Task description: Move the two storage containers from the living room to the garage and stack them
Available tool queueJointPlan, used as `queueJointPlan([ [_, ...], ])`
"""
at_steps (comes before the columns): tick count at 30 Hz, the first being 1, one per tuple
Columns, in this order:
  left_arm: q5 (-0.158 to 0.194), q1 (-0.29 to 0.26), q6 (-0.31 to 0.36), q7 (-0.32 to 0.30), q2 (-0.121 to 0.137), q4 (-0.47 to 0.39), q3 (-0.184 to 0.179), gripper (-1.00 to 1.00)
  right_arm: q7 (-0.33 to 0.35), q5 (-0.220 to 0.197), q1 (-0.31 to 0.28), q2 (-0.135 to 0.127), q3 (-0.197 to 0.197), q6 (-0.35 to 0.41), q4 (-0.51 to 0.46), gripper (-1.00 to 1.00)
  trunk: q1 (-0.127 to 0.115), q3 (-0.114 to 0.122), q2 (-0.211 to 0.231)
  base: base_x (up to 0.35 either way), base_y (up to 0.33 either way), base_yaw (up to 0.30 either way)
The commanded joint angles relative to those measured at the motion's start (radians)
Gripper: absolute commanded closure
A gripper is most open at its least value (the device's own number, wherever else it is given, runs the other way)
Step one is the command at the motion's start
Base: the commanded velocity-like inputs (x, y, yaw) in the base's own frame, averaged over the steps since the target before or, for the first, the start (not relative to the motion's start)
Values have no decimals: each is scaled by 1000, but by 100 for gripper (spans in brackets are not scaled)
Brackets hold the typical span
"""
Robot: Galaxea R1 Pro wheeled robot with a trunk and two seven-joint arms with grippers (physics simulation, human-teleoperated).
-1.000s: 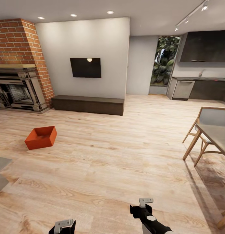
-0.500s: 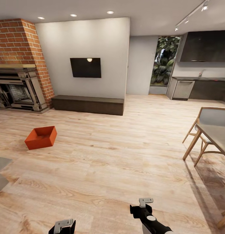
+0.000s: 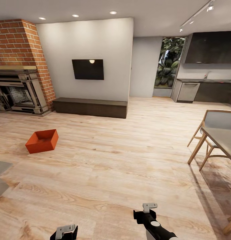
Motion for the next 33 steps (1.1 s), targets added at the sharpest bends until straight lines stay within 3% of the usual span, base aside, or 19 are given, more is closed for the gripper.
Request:
queueJointPlan([
  [1,-5,-1,-3,-9,-1,0,8,-100,-6,1,-1,0,6,-2,1,-100,0,-1,-1,0,0,0],
  [8,-1,-1,-43,-7,3,-52,11,-100,-5,1,-1,0,6,-2,1,-100,0,-1,-1,0,0,0],
  [15,0,-2,-41,-5,0,-52,11,-100,-5,1,-1,0,6,-2,1,-100,0,-1,-1,0,0,0],
  [17,0,-9,-19,3,-2,-51,11,-100,-6,2,-1,0,6,-2,1,-100,0,-1,-1,0,0,0],
  [18,0,-30,39,23,0,-48,11,-100,-5,2,-1,0,6,-2,1,-100,0,-1,-1,0,0,0],
  [21,0,-45,74,35,4,-20,11,-100,-5,2,-1,0,6,-2,2,-100,0,-1,-1,0,0,0],
  [26,0,-86,94,43,7,41,11,-100,-6,2,-1,0,6,-2,3,-100,0,-1,-1,0,0,0],
  [33,0,-95,97,45,8,55,11,-100,-6,2,-1,0,6,-1,3,-100,0,-1,-1,0,0,0],
])
